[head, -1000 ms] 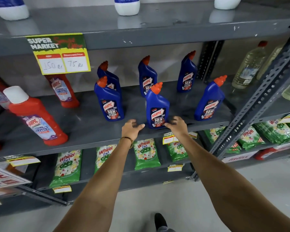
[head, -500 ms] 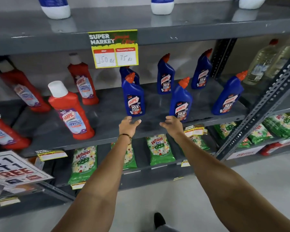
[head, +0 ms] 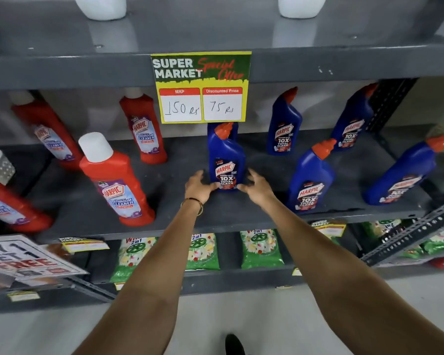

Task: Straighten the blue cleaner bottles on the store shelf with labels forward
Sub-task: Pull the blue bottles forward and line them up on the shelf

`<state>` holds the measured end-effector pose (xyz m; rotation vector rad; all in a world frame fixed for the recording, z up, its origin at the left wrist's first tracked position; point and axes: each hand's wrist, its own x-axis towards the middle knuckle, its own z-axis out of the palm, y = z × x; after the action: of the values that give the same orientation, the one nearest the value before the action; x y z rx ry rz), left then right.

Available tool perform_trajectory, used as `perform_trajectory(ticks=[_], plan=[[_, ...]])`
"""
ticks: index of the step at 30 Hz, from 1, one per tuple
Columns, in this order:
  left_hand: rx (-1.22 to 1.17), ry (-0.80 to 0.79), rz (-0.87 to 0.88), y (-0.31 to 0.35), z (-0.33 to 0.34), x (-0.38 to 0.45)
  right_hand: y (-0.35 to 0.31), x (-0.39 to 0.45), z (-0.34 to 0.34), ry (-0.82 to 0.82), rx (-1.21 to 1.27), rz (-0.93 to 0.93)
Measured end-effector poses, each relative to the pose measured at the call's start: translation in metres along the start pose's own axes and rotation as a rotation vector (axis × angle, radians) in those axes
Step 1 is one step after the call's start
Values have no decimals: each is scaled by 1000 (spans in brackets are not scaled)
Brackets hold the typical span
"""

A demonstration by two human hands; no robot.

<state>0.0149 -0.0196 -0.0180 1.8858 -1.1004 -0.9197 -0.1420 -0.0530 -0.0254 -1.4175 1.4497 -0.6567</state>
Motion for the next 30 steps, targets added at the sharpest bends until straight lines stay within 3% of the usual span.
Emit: perform_trajectory(ticks=[9,30], plan=[[-47,-52,50,-1,4,4,7,16,8,-34,34,-15],[-15,-65,97,-15,-8,-61,20,-52,8,-16,27,-61]])
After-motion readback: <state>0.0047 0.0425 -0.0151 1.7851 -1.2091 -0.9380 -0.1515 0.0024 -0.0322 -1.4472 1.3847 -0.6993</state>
